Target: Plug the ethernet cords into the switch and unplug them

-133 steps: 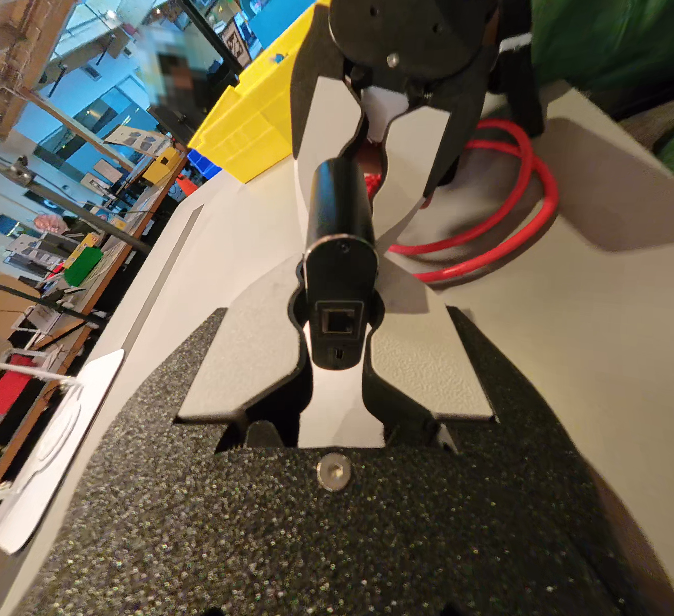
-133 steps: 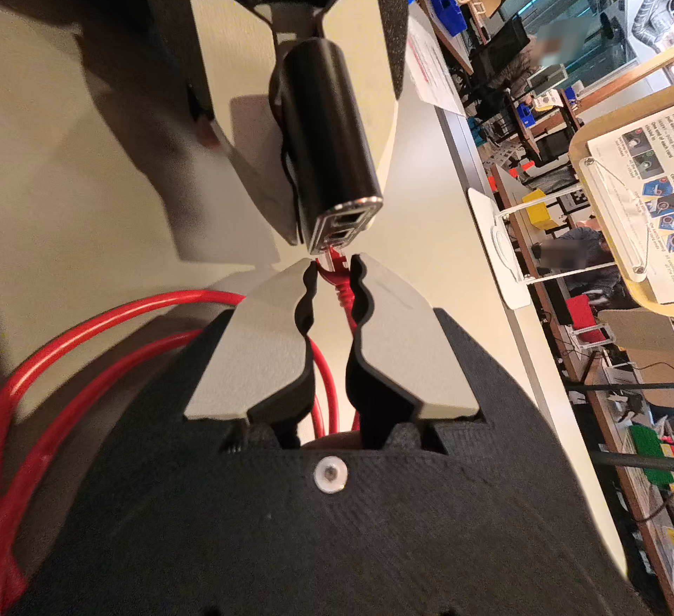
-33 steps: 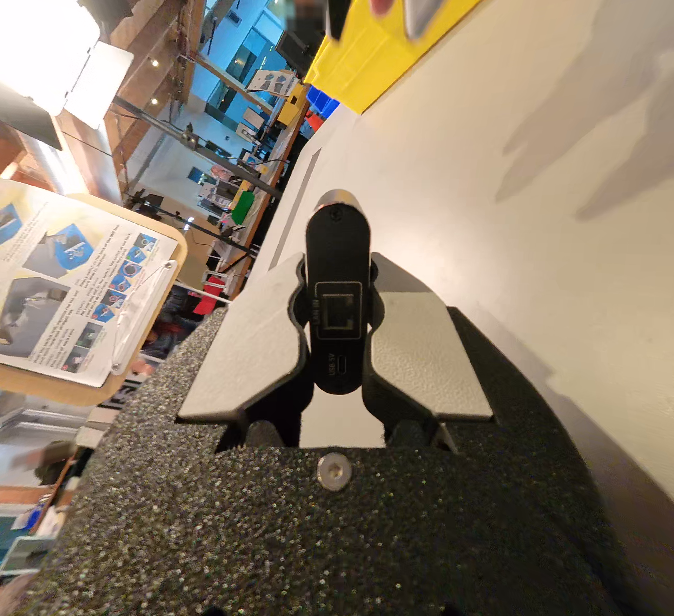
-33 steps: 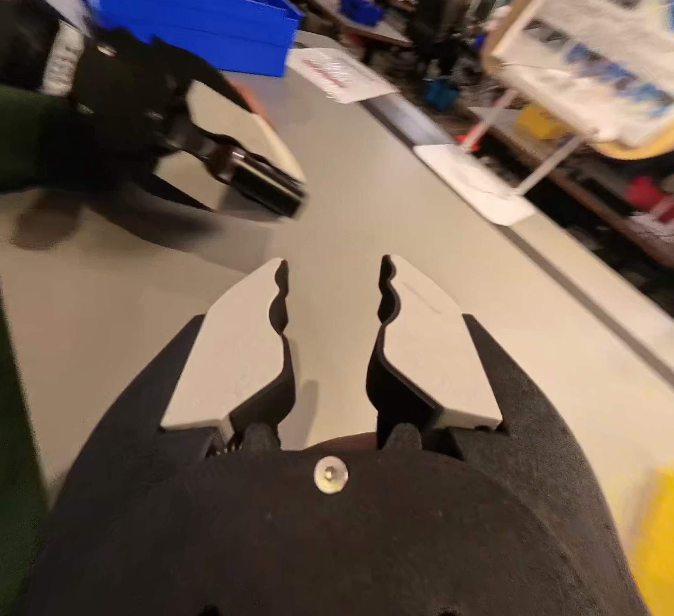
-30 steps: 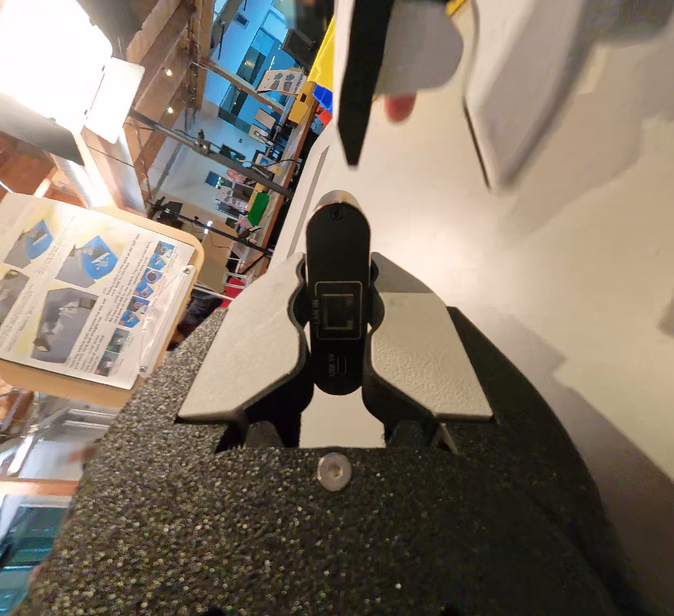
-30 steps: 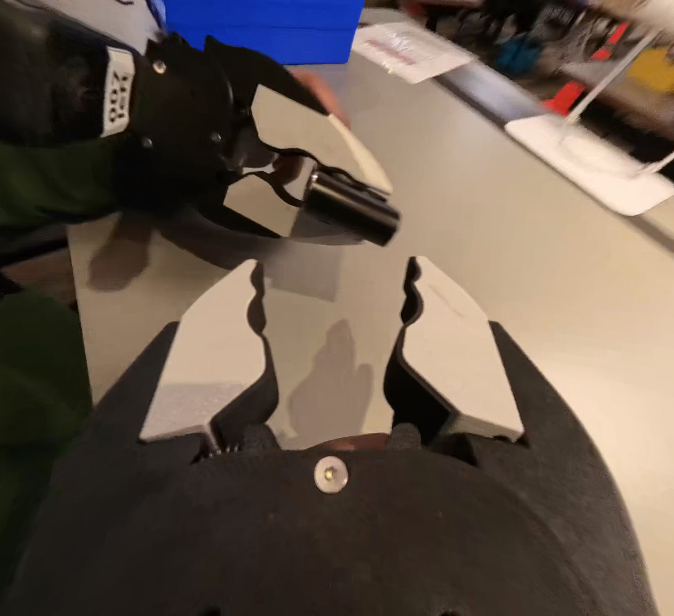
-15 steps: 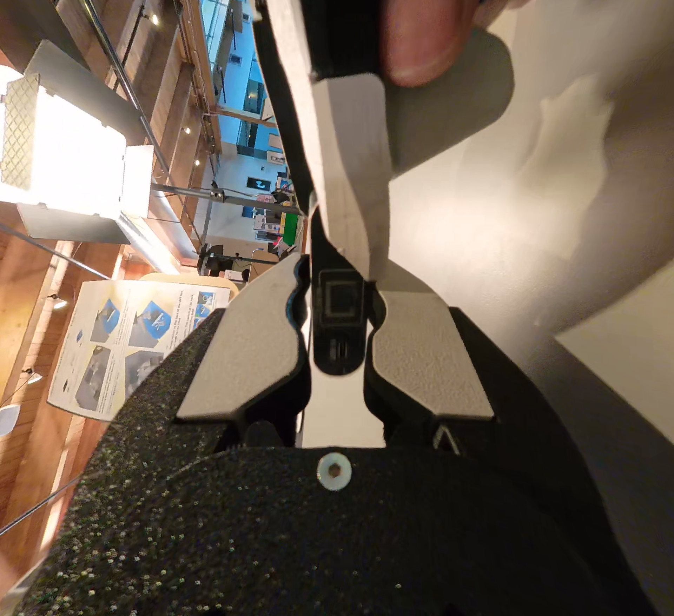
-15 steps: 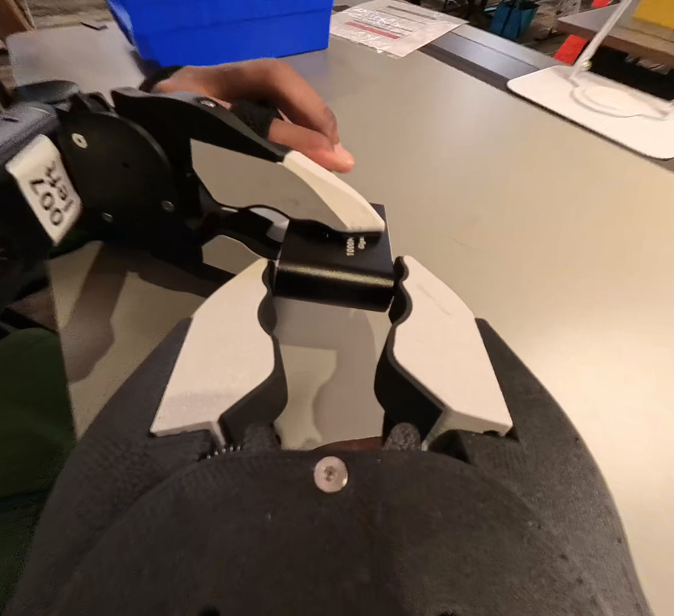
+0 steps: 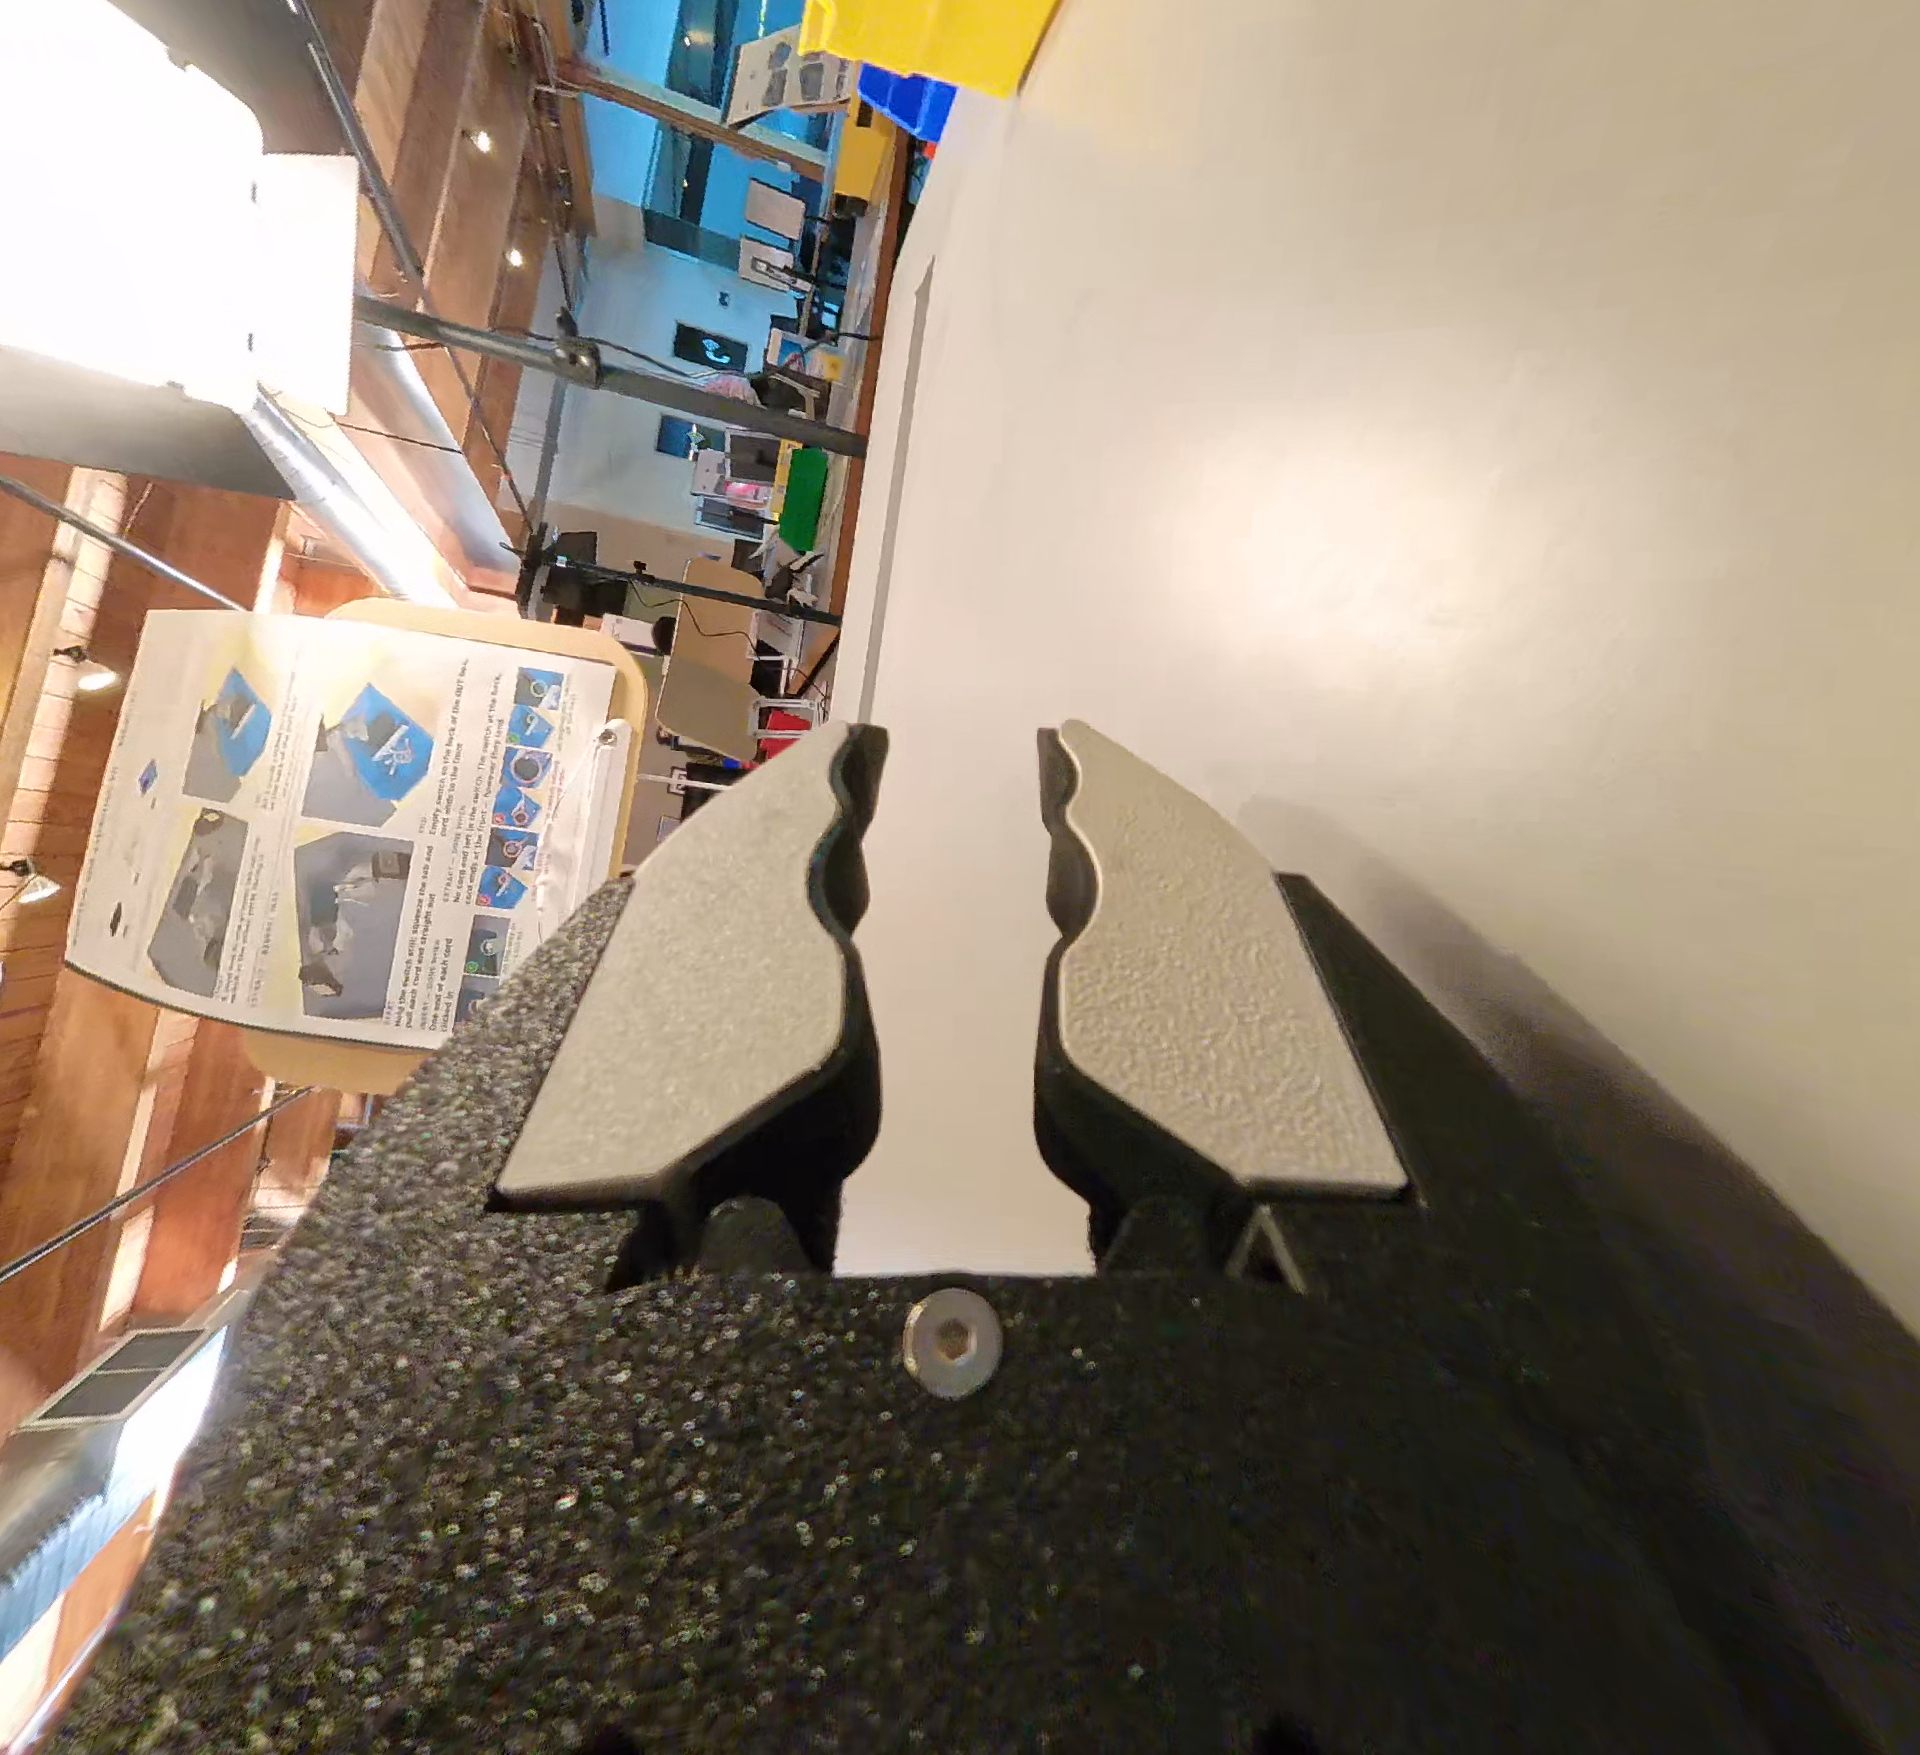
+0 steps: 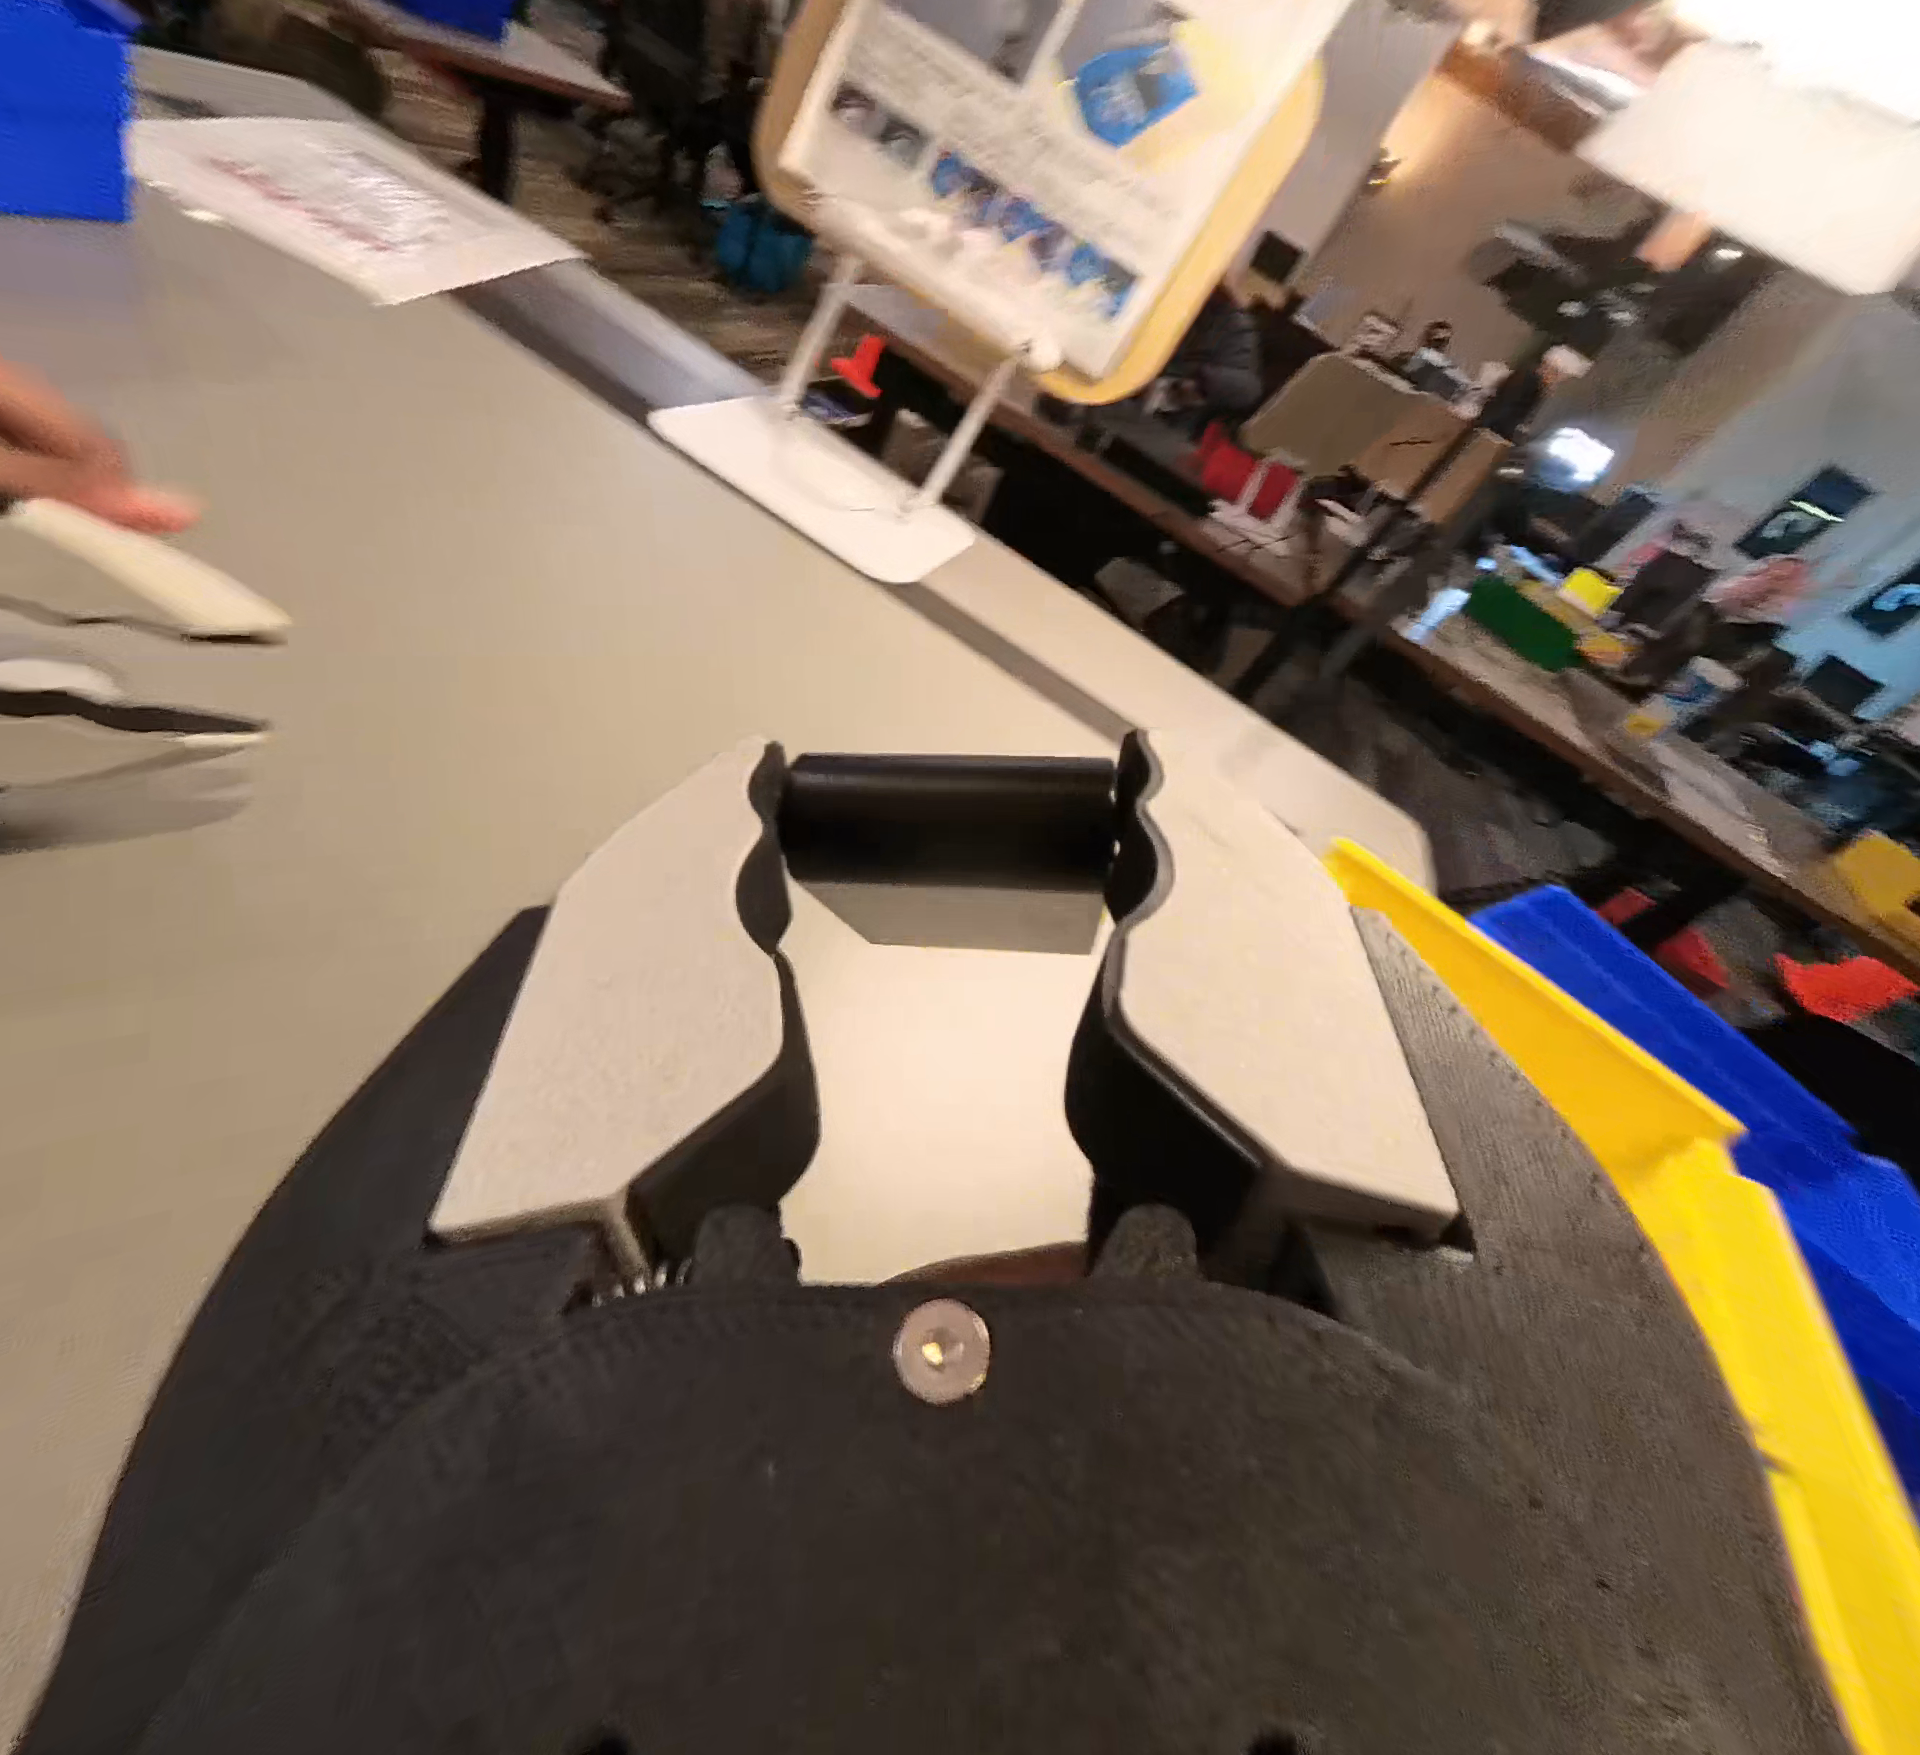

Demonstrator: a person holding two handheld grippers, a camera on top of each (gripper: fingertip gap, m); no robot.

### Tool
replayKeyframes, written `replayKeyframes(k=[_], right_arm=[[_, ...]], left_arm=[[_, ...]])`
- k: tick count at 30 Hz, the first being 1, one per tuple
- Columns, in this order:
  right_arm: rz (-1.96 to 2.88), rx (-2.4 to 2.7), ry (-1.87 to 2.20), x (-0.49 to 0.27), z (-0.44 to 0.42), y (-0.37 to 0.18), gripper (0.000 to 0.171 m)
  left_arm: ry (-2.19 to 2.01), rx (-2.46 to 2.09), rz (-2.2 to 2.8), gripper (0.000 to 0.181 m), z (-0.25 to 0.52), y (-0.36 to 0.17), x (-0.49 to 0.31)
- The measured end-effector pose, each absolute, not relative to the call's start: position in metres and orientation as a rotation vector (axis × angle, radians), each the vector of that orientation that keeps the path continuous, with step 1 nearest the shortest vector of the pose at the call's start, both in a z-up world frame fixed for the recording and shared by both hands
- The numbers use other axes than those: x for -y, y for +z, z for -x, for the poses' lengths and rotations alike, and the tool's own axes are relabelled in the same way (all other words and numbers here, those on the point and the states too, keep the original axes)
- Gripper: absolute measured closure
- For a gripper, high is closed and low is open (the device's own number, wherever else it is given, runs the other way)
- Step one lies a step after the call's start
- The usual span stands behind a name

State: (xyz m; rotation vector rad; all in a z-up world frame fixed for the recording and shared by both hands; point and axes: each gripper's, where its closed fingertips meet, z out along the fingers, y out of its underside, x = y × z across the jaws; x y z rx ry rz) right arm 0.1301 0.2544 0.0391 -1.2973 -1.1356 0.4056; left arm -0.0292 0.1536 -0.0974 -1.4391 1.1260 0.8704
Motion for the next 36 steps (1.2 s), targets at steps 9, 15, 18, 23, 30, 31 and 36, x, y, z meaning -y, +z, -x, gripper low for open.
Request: replayKeyframes(k=[9, 15, 18, 23, 30, 31, 36], right_arm=[[1.676, 1.012, 0.178, -0.442, -0.213, 0.055, 0.110], [1.970, 1.144, -0.059, -0.510, -0.222, -0.015, 0.110], [2.087, 1.253, -0.248, -0.520, -0.225, -0.053, 0.110], [2.105, 1.198, -0.368, -0.526, -0.216, -0.064, 0.110], [2.011, 1.114, -0.301, -0.507, -0.215, -0.045, 0.104], [1.992, 1.090, -0.265, -0.501, -0.216, -0.039, 0.102], [1.846, 0.879, 0.076, -0.447, -0.230, -0.002, 0.100]], left_arm=[[0.887, -1.141, 1.450, 0.152, 0.028, -0.102, -0.157], [0.883, -1.154, 1.448, 0.153, 0.025, -0.103, -0.157], [0.889, -1.165, 1.443, 0.153, 0.025, -0.104, -0.157], [0.884, -1.142, 1.433, 0.153, 0.027, -0.099, -0.156], [0.873, -1.123, 1.449, 0.153, 0.031, -0.098, -0.155], [0.875, -1.124, 1.456, 0.153, 0.032, -0.099, -0.155], [0.877, -1.111, 1.485, 0.151, 0.035, -0.101, -0.155]])
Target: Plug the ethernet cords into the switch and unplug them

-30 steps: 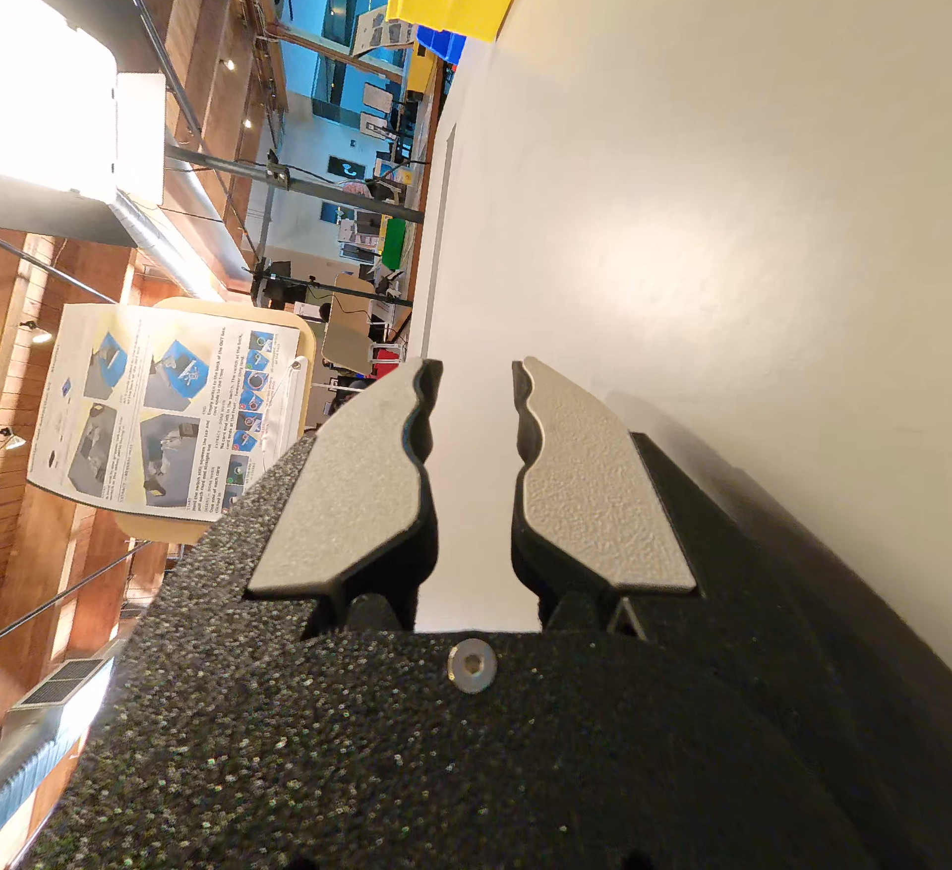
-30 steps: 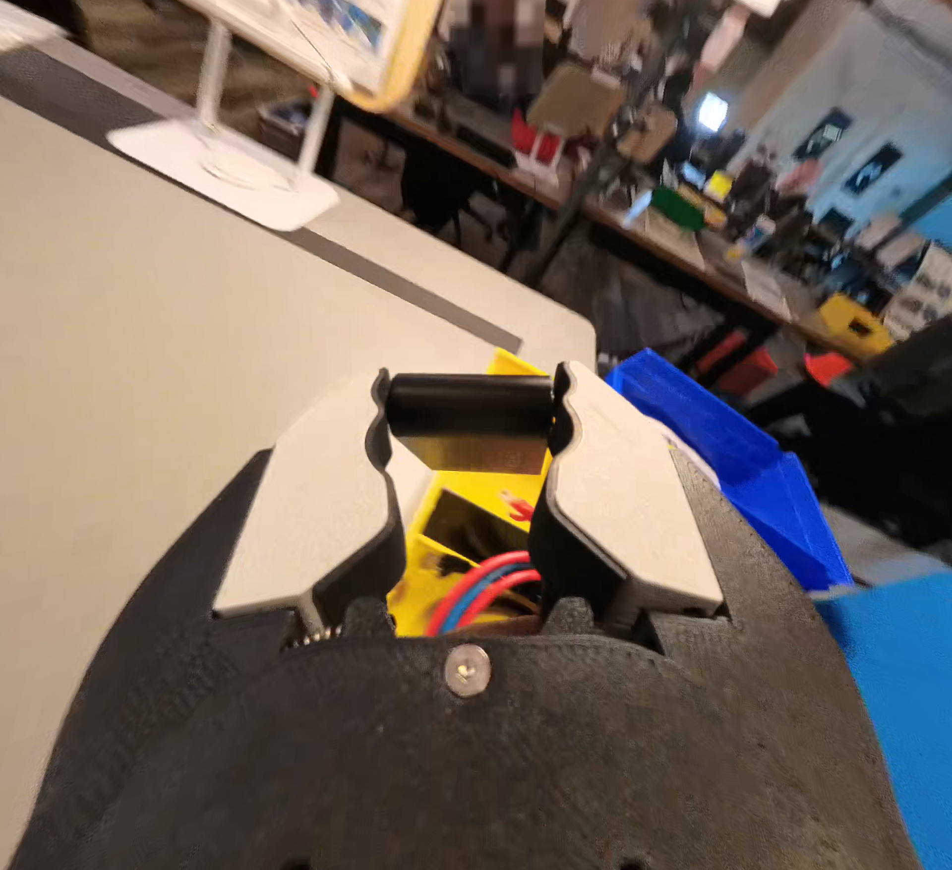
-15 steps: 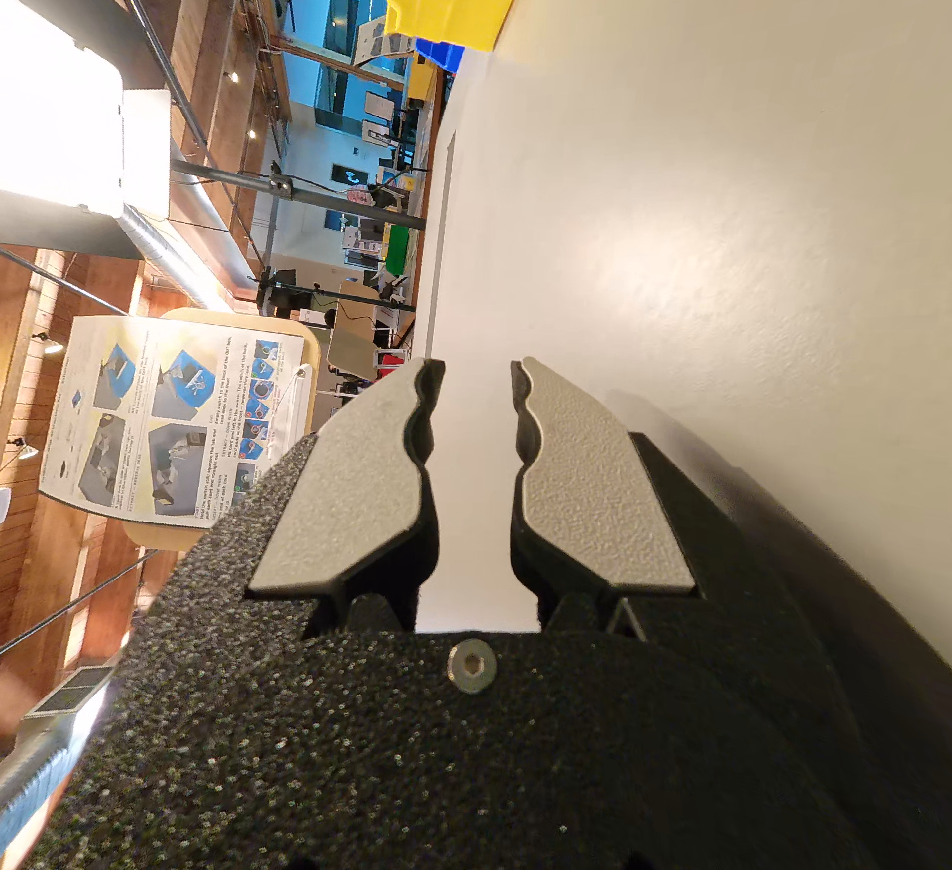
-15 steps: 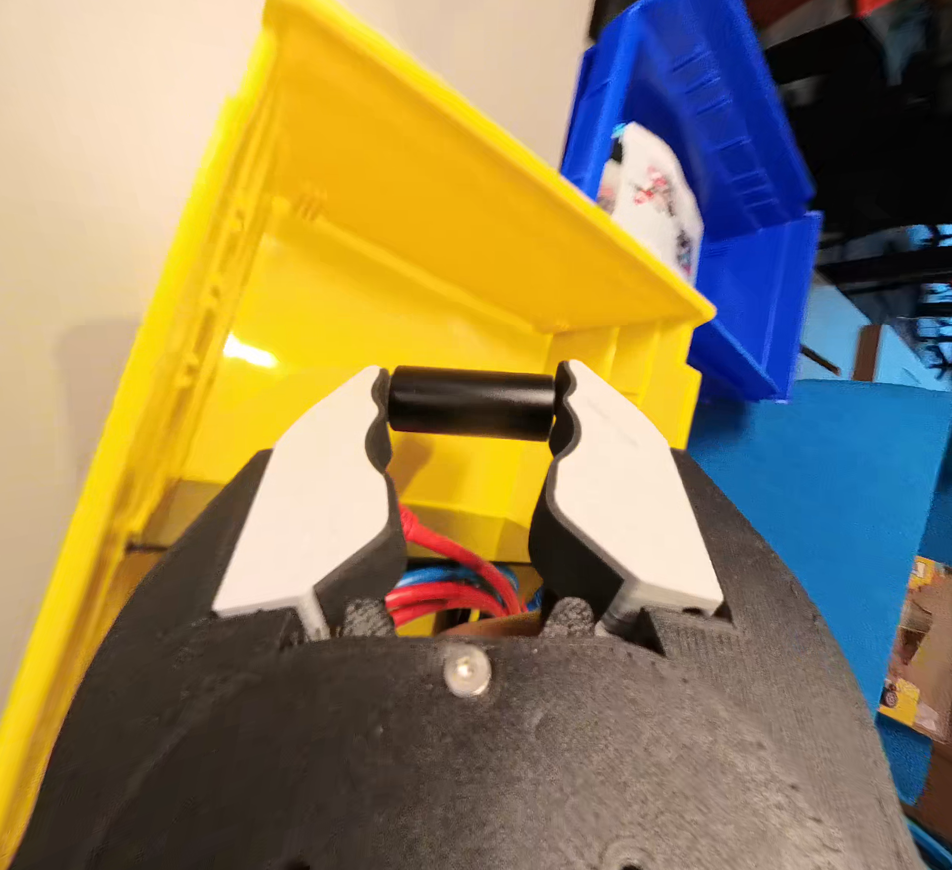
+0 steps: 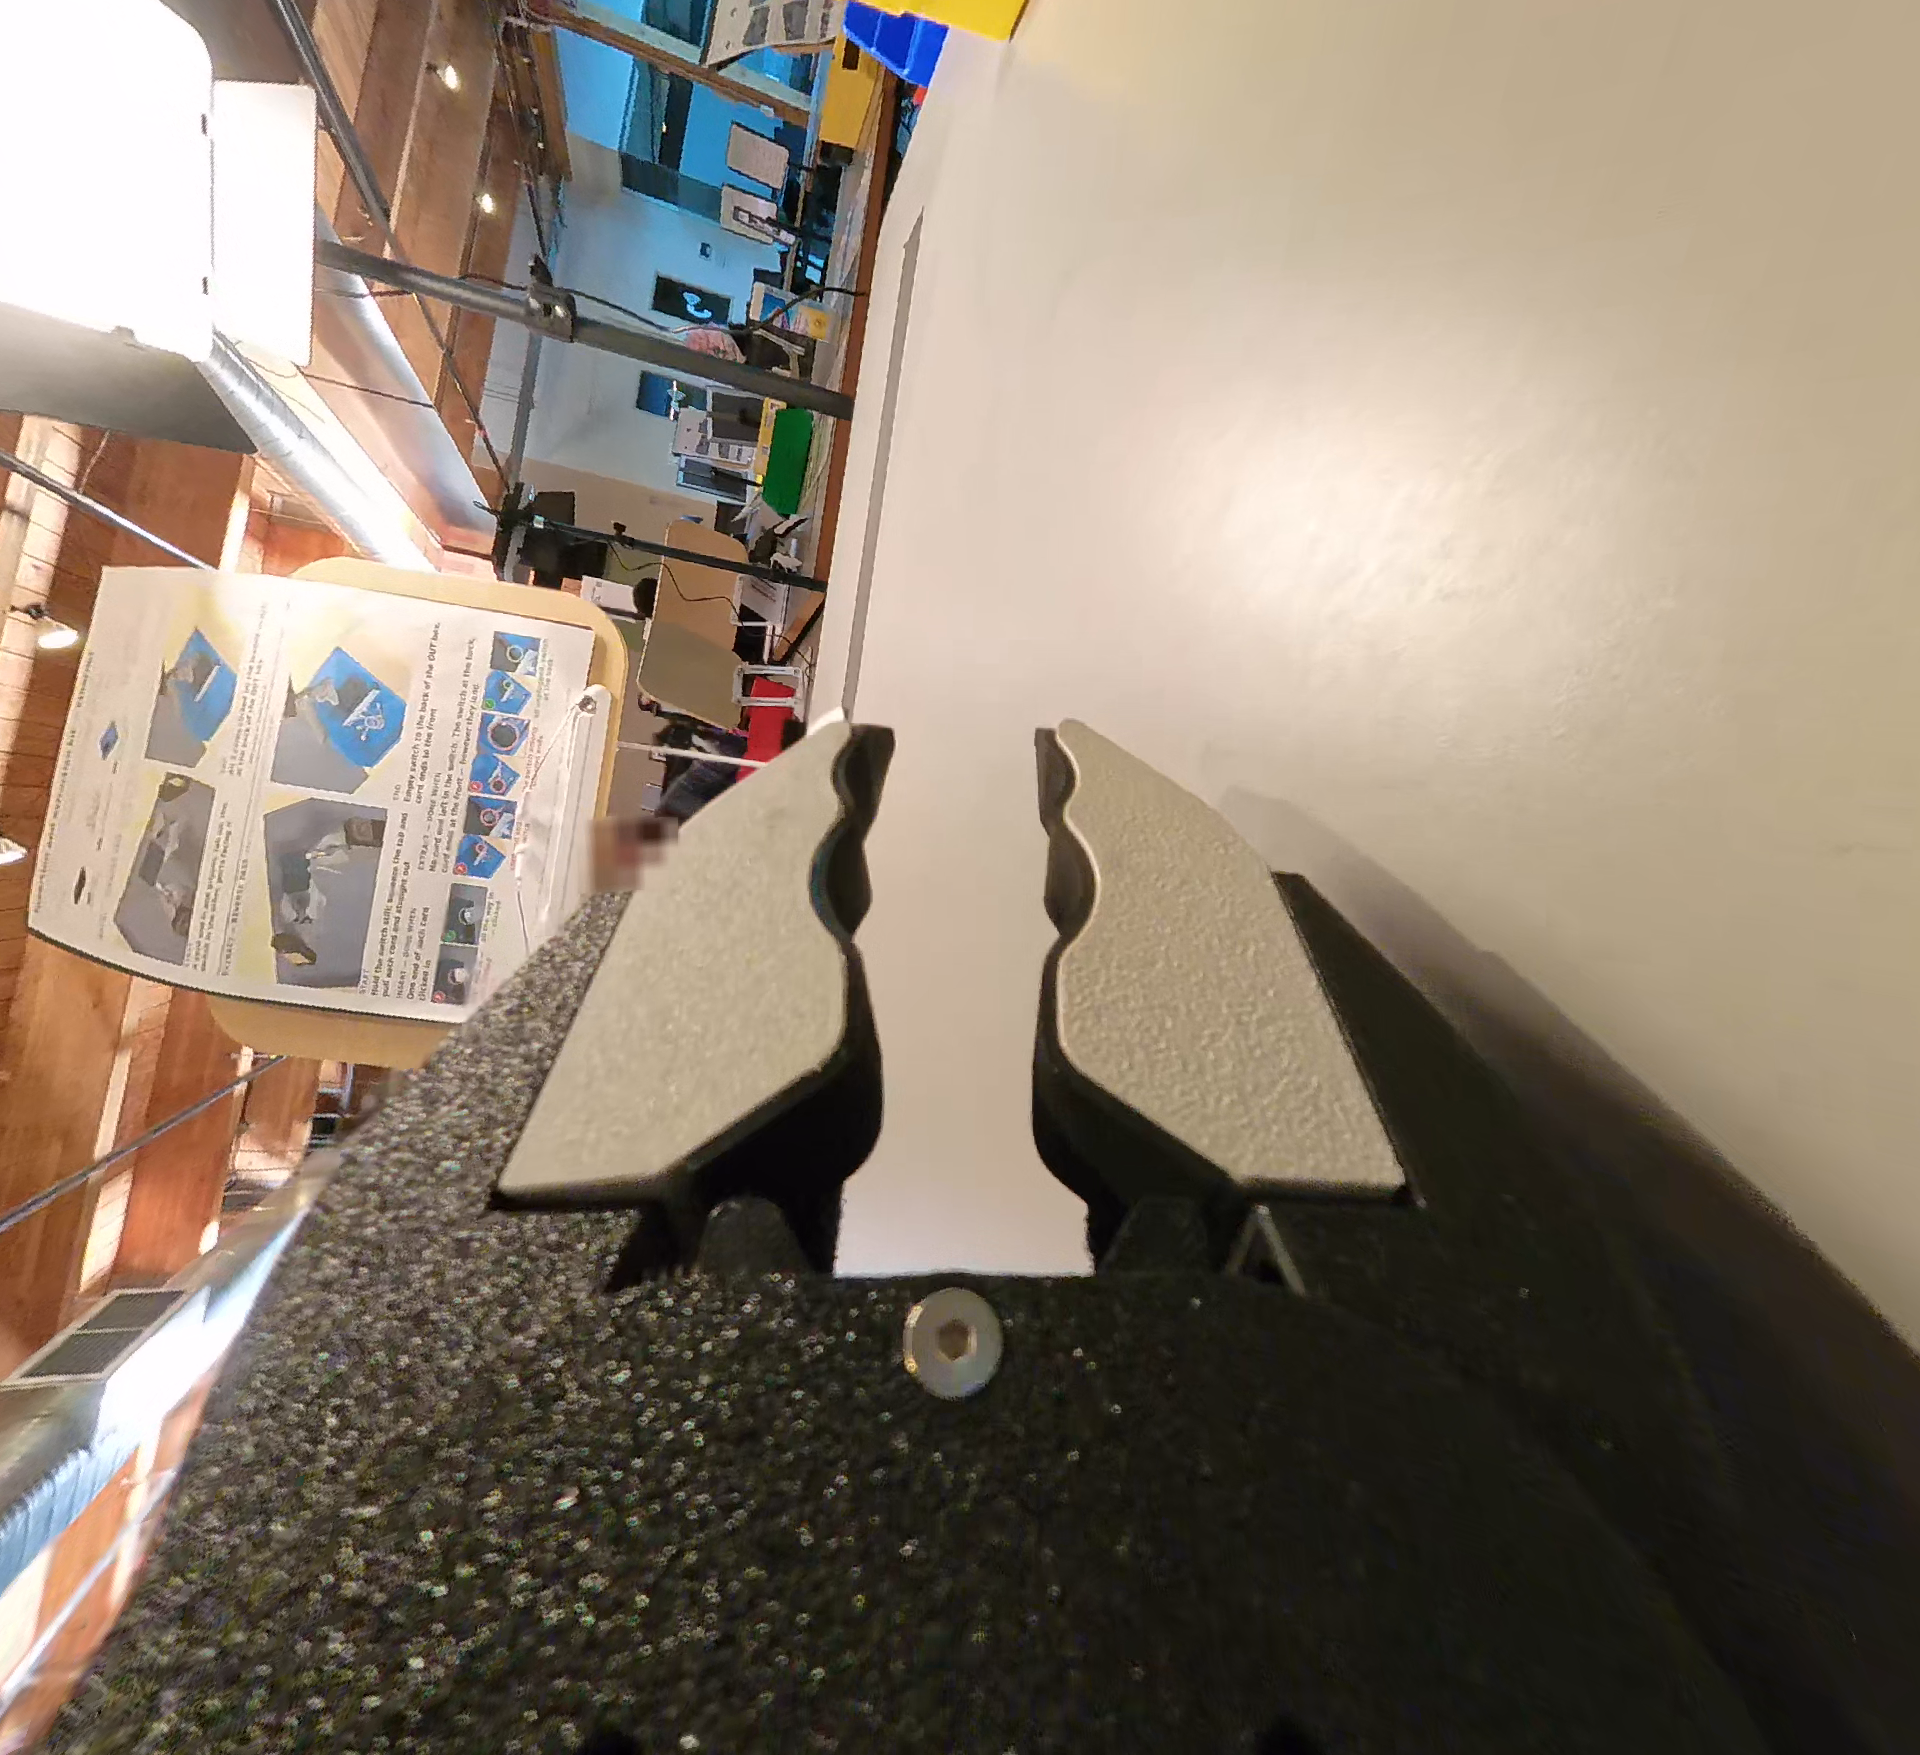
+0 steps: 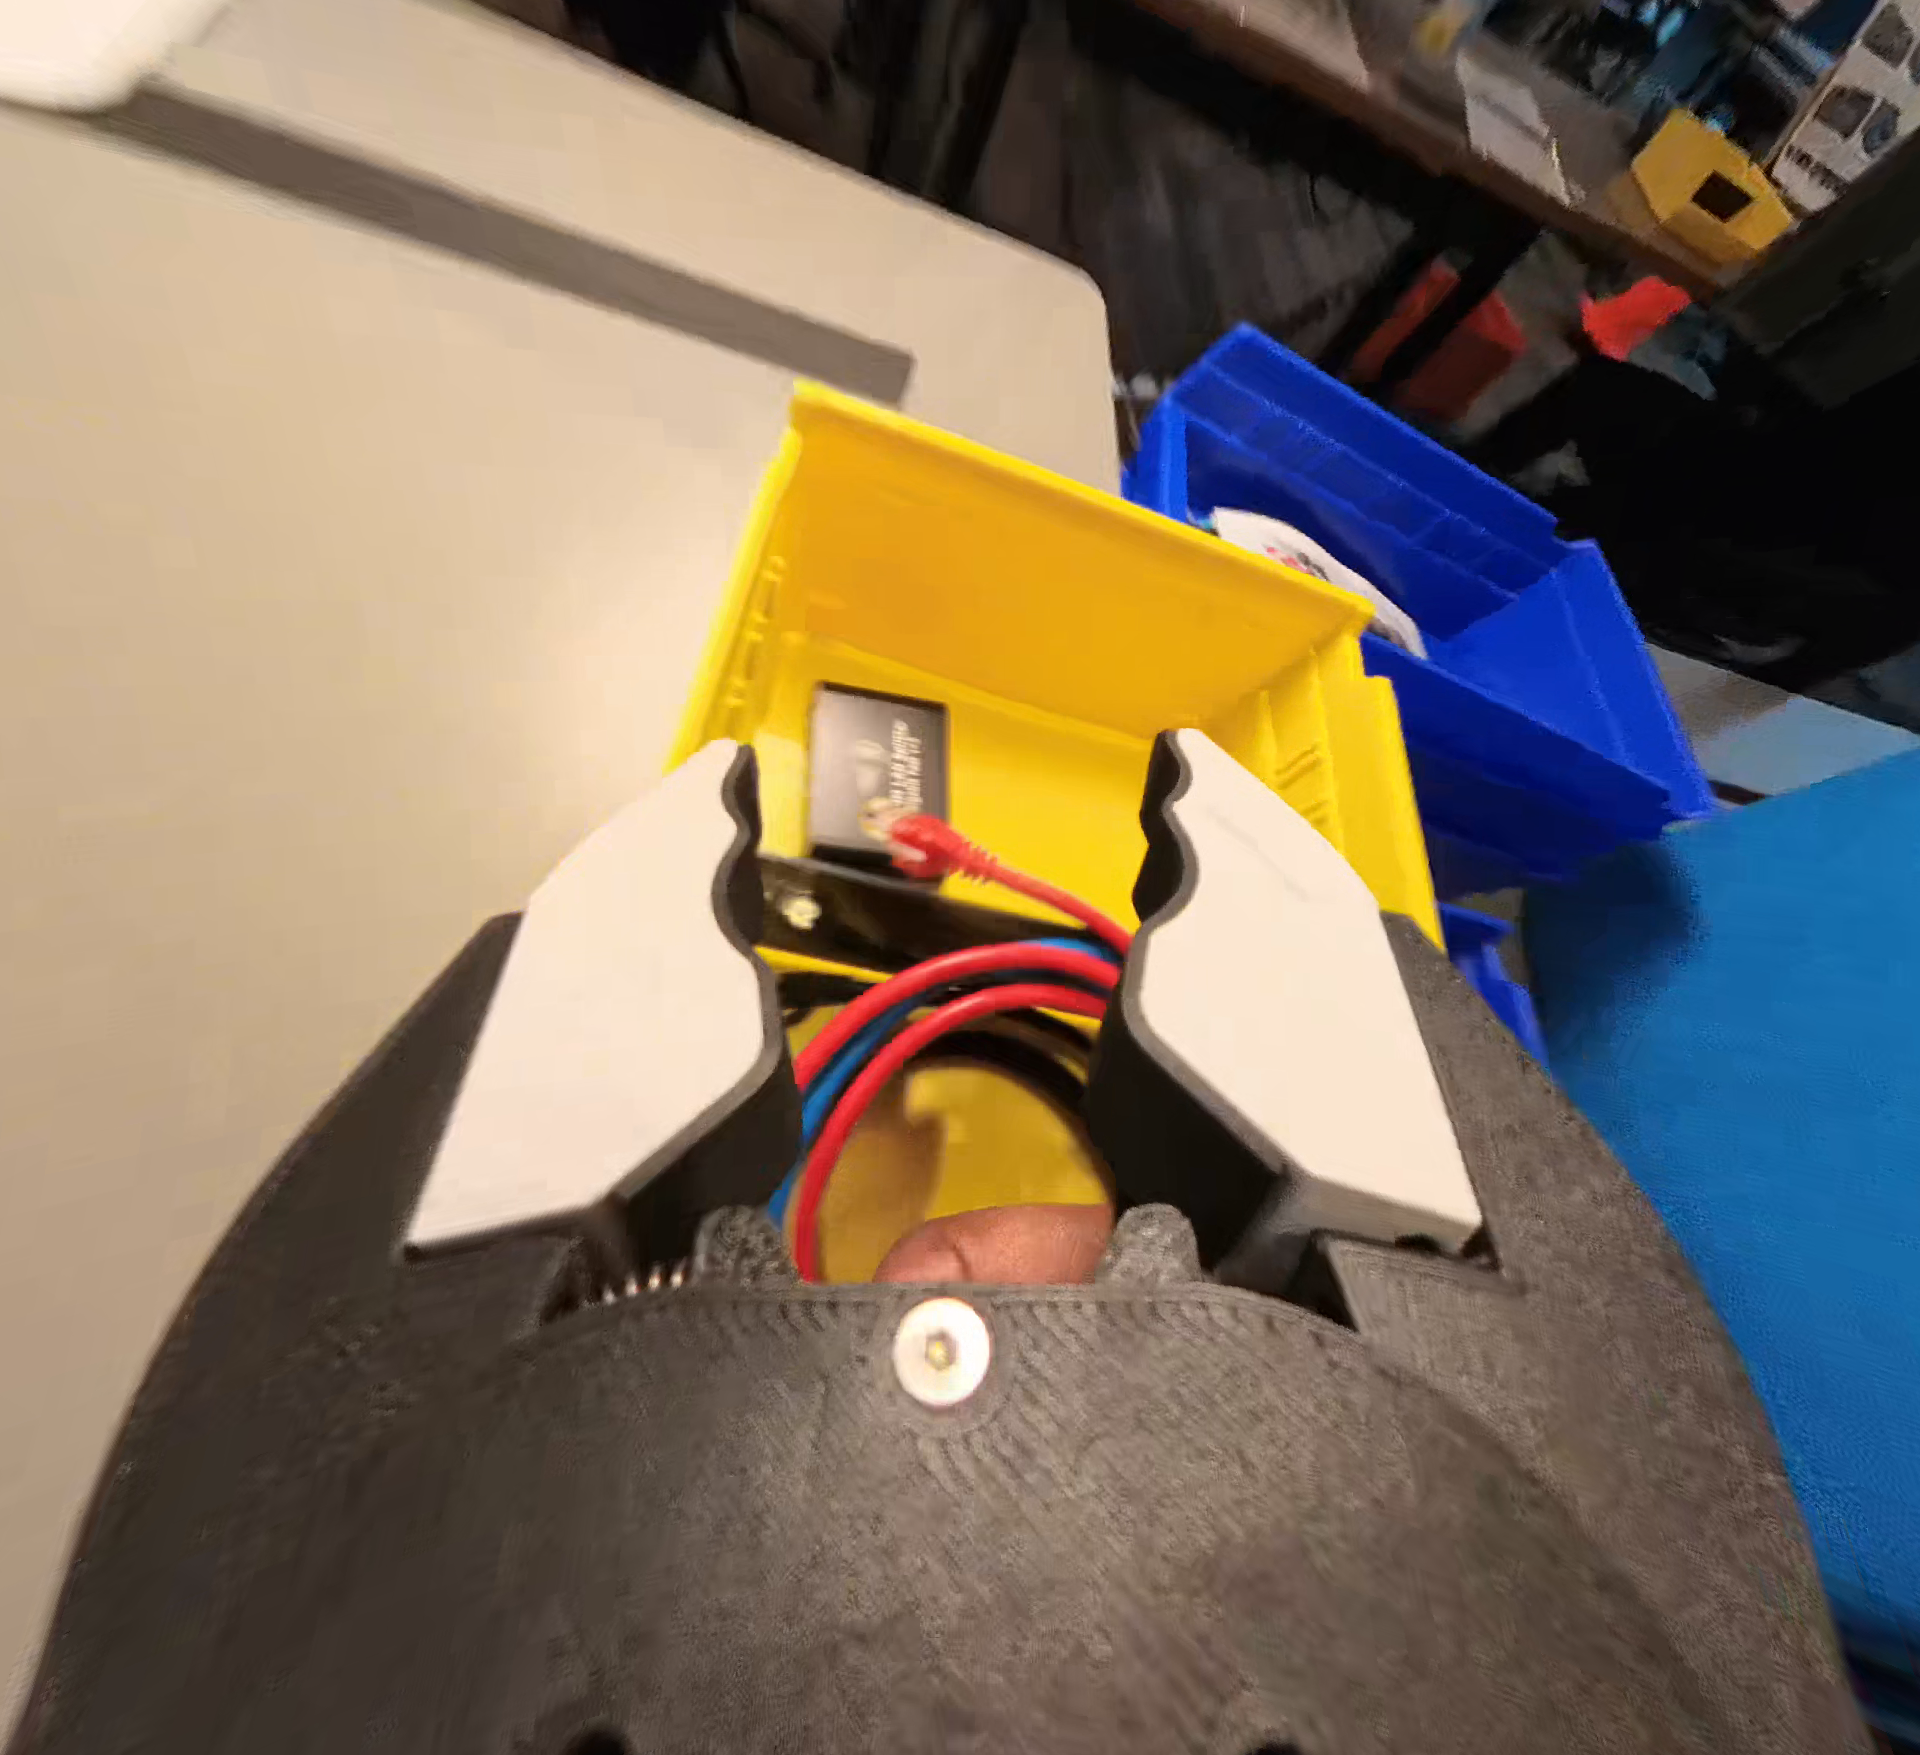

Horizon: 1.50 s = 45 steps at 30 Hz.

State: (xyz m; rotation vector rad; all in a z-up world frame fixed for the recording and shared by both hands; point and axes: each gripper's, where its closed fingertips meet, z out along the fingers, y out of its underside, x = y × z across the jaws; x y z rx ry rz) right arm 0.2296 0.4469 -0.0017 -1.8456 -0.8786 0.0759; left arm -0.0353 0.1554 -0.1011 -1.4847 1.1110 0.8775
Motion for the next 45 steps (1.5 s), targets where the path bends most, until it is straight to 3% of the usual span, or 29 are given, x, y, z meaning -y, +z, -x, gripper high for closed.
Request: replayKeyframes(k=[7, 10, 16, 20, 28, 31, 35, 38, 40, 45], right_arm=[[1.523, 0.752, 0.653, -0.333, -0.243, 0.006, 0.117], [1.577, 0.772, 0.662, -0.329, -0.249, -0.001, 0.104], [1.599, 0.757, 0.634, -0.331, -0.247, -0.023, 0.107], [1.610, 0.787, 0.533, -0.337, -0.237, -0.035, 0.103], [1.651, 0.884, 0.444, -0.334, -0.222, -0.048, 0.086], [1.684, 0.915, 0.451, -0.332, -0.216, -0.057, 0.076], [1.724, 0.936, 0.425, -0.334, -0.210, -0.070, 0.071], [1.734, 0.908, 0.341, -0.340, -0.213, -0.074, 0.084], [1.740, 0.875, 0.268, -0.346, -0.217, -0.078, 0.104], [1.715, 0.788, 0.154, -0.358, -0.223, -0.080, 0.150]], left_arm=[[0.748, -0.793, 1.807, 0.141, 0.072, -0.113, -0.151], [0.610, -0.504, 2.004, 0.130, 0.103, -0.121, -0.136], [0.453, -0.078, 1.863, 0.123, 0.151, -0.081, -0.082], [0.535, 0.043, 1.661, 0.125, 0.184, -0.051, -0.040], [0.747, 0.430, 1.506, 0.105, 0.296, -0.003, 0.082], [0.744, 0.526, 1.526, 0.101, 0.325, -0.006, 0.117], [0.645, 0.540, 1.724, 0.101, 0.339, -0.048, 0.114], [0.734, 0.495, 1.796, 0.114, 0.347, -0.066, 0.103], [0.810, 0.482, 1.840, 0.122, 0.353, -0.071, 0.097], [0.958, 0.452, 1.880, 0.163, 0.359, -0.077, 0.092]])
